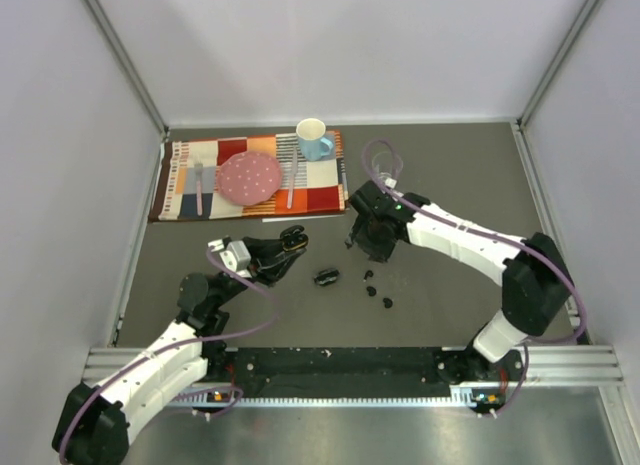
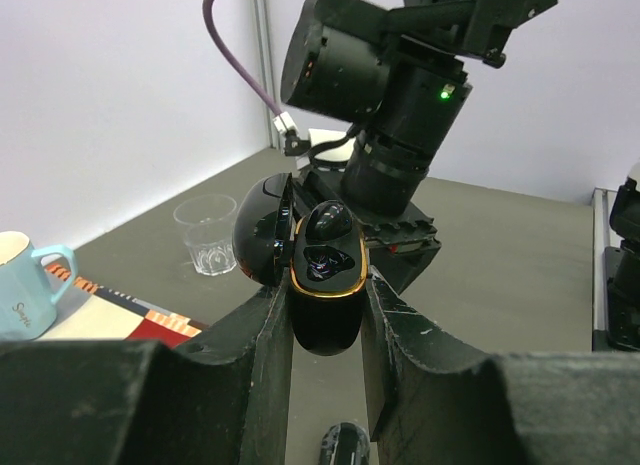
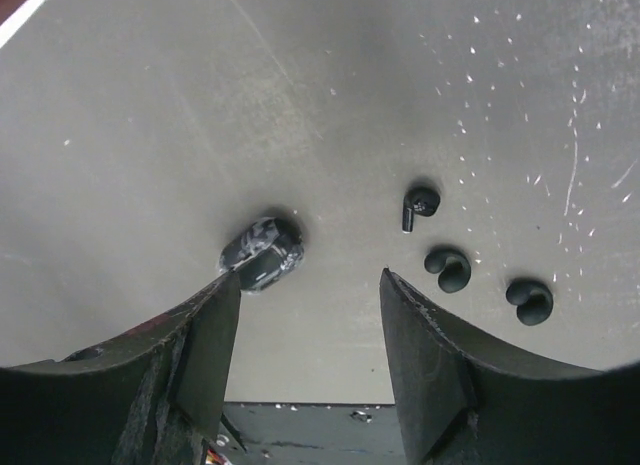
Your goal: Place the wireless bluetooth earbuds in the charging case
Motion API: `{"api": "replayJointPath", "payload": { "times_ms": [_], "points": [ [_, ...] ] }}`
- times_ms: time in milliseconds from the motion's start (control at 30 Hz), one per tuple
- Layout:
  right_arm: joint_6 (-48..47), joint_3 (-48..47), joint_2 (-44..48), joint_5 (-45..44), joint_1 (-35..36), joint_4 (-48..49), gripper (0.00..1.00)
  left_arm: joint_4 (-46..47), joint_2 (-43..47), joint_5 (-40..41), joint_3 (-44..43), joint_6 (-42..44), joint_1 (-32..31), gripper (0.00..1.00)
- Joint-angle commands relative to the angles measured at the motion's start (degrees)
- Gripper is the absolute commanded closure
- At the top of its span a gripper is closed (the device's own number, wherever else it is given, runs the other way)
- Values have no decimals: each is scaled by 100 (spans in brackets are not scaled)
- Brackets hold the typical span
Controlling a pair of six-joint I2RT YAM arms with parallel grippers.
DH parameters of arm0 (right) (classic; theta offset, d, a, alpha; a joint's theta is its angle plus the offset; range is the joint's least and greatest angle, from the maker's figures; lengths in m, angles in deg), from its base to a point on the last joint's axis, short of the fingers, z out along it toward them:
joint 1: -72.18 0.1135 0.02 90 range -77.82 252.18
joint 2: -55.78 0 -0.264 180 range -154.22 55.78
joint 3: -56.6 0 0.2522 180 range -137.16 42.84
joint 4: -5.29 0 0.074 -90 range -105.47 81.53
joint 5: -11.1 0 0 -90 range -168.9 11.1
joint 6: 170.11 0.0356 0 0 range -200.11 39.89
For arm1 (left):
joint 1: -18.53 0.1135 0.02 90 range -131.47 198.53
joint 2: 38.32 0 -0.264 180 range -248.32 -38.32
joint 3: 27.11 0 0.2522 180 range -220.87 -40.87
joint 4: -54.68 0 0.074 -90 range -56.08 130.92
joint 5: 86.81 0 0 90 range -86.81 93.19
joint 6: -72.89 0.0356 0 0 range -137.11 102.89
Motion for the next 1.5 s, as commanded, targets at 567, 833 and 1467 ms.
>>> {"api": "replayJointPath", "payload": {
  "times_ms": [567,833,1467],
  "points": [
    [811,-159,-932,-184,-56,-772,48,429,2,205,61,33,-19,100],
    [873,-97,-1099,-246,-144,-763,50,429,-25,196,69,42,-19,100],
    [960,105,-1231,-176,-188,-605,55,446,-104,187,52,33,-19,100]
  ]
}}
